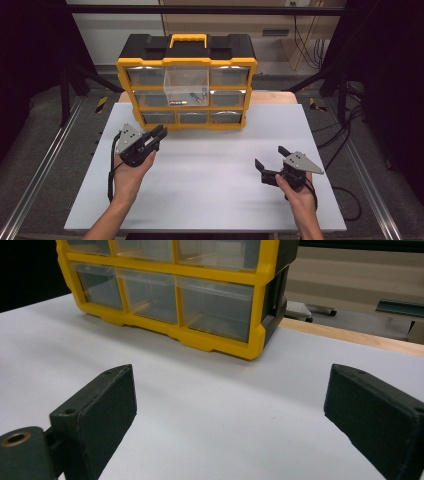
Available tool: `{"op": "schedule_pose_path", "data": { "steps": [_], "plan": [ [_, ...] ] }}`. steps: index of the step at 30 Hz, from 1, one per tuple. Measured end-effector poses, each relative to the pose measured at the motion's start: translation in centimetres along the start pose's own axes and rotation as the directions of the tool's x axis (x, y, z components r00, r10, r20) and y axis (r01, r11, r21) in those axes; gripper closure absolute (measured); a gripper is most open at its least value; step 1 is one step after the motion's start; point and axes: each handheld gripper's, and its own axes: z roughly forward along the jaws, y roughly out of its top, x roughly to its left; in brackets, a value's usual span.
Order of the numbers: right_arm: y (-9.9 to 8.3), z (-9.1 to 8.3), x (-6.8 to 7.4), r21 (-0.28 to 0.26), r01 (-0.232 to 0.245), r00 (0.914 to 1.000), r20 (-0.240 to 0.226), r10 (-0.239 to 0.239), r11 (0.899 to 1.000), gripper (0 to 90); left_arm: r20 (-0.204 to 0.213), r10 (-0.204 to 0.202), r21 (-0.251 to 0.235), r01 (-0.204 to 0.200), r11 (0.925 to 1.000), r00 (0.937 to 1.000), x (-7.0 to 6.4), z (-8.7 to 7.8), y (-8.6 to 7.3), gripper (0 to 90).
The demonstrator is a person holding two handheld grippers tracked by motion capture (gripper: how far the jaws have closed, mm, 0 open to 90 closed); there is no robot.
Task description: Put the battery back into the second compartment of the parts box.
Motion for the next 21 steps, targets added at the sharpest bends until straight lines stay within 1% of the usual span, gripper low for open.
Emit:
{"op": "schedule_pose_path", "data": {
  "steps": [2,5,7,11,13,16,18,19,21],
  "plan": [
    [0.0,0.1,0.1,-0.003,0.01,0.9999,-0.004,-0.01,1.0,7.1,0.0,0.006,-0.002,-0.006,1.0,1.0,-0.1,0.2,0.1,86.5],
    [0.0,0.1,0.2,-0.001,0.006,1.0,-0.005,-0.006,1.0,7.1,-0.012,0.002,-0.004,-0.002,1.0,0.9999,-0.3,0.6,0.3,89.3],
    [0.0,0.0,0.2,-0.005,0.014,0.9999,-0.005,-0.014,1.0,7.1,-0.02,0.002,0.003,-0.002,1.0,0.9998,-0.4,0.7,0.5,89.7],
    [0.0,-0.2,0.2,-0.008,0.01,0.9999,-0.006,-0.01,1.0,7.1,-0.034,-0.013,-0.005,0.013,0.9999,0.9993,-0.6,0.9,1.0,89.9],
    [0.1,-0.2,0.2,-0.014,0.007,1.0,-0.006,-0.008,1.0,7.1,-0.038,-0.028,-0.011,0.028,0.9996,0.9989,-0.7,1.1,1.2,89.9],
    [0.1,-0.2,0.2,-0.016,0.002,1.0,-0.003,-0.002,1.0,7.1,-0.044,-0.02,-0.006,0.02,0.9998,0.9988,-0.9,1.3,1.6,89.8],
    [0.1,-0.2,0.1,-0.017,-0.001,1.0,-0.003,0.001,1.0,7.1,-0.041,-0.022,-0.008,0.022,0.9997,0.9989,-1.0,1.4,1.8,89.9],
    [0.1,-0.2,0.1,-0.017,0.0,1.0,-0.003,0.0,1.0,7.0,-0.041,-0.013,-0.002,0.013,0.9999,0.9991,-1.1,1.5,2.0,89.8],
    [0.0,-0.2,0.1,-0.012,-0.004,1.0,-0.007,0.004,1.0,7.0,-0.04,-0.008,0.006,0.009,0.9999,0.9992,-1.2,1.7,2.4,89.9]
  ]
}}
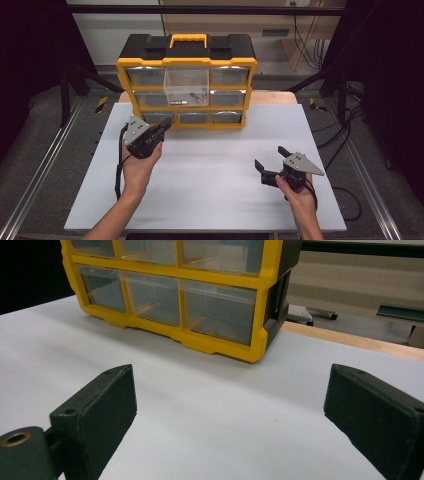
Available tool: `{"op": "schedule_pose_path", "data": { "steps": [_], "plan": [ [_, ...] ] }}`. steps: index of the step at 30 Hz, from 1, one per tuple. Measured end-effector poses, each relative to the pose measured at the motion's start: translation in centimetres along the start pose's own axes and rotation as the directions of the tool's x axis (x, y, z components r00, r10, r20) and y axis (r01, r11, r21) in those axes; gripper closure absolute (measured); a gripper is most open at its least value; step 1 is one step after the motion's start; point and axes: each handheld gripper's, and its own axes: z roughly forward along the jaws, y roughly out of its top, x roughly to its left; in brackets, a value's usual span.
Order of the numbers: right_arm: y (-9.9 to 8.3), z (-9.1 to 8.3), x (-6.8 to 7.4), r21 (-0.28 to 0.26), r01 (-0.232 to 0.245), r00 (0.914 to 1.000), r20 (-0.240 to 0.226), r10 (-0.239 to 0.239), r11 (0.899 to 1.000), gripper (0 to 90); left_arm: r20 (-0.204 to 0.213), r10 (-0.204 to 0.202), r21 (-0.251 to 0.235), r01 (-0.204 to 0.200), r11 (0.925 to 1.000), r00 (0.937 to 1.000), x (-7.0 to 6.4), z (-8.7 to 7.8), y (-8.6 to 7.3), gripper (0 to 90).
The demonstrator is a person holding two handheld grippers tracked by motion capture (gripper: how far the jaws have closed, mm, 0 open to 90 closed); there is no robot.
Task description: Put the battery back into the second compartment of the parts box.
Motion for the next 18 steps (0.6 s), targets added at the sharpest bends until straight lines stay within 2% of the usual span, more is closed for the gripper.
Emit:
{"op": "schedule_pose_path", "data": {
  "steps": [7,18],
  "plan": [
    [-0.1,0.2,0.1,0.001,0.004,1.0,0.002,-0.004,1.0,6.9,0.002,-0.008,0.011,0.008,0.9999,1.0,-0.3,0.7,1.1,90.0],
    [-0.1,0.2,0.0,0.002,0.0,1.0,-0.003,0.0,1.0,7.0,-0.002,-0.026,0.015,0.026,0.9995,0.9997,-0.6,1.6,1.7,90.0]
  ]
}}
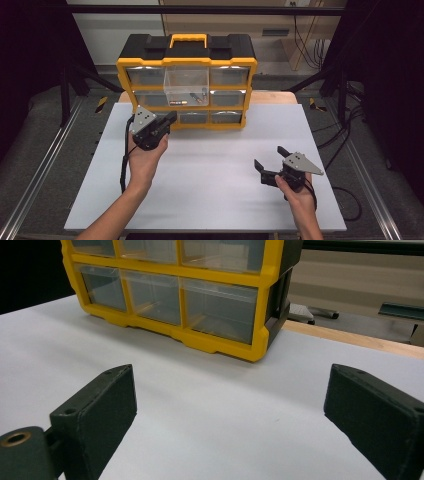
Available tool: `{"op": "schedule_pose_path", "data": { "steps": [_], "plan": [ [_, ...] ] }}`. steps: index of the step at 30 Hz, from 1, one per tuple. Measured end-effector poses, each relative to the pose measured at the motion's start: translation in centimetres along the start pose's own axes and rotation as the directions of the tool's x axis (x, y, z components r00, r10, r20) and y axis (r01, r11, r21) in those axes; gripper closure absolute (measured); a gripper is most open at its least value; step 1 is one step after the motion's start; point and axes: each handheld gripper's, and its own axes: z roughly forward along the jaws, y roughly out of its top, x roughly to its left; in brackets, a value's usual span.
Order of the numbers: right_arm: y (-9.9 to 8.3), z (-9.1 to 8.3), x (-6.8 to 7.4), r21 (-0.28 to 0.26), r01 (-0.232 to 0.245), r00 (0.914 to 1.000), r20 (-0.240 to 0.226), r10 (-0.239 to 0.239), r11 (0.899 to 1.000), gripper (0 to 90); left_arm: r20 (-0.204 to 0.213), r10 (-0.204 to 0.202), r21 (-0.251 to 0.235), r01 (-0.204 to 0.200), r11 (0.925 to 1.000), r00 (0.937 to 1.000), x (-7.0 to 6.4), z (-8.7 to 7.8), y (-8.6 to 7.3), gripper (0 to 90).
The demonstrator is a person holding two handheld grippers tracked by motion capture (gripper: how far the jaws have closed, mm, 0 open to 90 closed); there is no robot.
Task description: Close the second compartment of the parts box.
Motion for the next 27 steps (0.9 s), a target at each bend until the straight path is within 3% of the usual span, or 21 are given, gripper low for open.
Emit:
{"op": "schedule_pose_path", "data": {
  "steps": [27],
  "plan": [
    [0.0,0.0,0.0,-0.009,0.0,1.0,0.0,0.0,1.0,6.5,-0.057,-0.019,0.0,0.019,0.9998,0.9982,0.5,2.3,1.2,90.0]
  ]
}}
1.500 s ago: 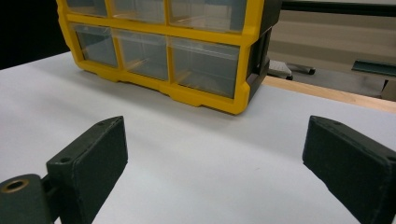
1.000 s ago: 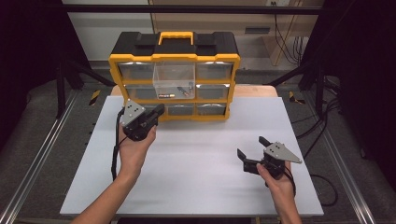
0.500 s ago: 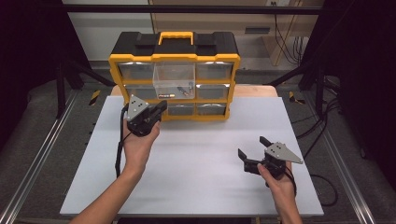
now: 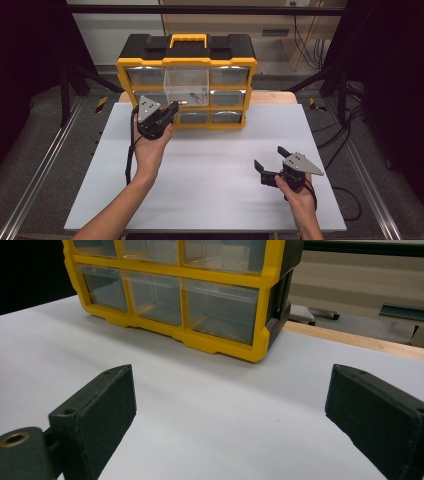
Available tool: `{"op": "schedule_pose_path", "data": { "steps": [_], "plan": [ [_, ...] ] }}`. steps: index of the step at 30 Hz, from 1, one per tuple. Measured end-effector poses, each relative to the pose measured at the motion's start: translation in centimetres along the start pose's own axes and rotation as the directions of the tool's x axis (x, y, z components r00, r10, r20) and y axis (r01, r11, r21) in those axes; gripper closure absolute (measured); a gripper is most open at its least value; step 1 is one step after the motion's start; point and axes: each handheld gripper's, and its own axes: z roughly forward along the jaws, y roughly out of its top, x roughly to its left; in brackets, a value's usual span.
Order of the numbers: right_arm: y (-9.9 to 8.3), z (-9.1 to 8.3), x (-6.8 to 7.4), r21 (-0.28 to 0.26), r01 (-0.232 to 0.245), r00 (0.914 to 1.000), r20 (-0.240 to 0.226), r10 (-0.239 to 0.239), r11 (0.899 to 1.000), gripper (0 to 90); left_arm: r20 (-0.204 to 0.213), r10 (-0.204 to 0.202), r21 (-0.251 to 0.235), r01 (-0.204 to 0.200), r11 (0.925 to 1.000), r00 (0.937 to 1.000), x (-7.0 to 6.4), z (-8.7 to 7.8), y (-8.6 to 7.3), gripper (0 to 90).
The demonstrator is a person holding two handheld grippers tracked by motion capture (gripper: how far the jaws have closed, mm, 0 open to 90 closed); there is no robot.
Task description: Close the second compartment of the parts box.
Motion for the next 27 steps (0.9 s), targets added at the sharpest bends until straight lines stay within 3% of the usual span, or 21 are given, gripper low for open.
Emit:
{"op": "schedule_pose_path", "data": {
  "steps": [27],
  "plan": [
    [0.0,0.0,0.0,0.007,0.002,1.0,-0.008,-0.002,1.0,6.5,0.026,0.026,-0.013,-0.026,0.9996,0.9993,-1.7,1.9,1.5,89.9]
  ]
}}
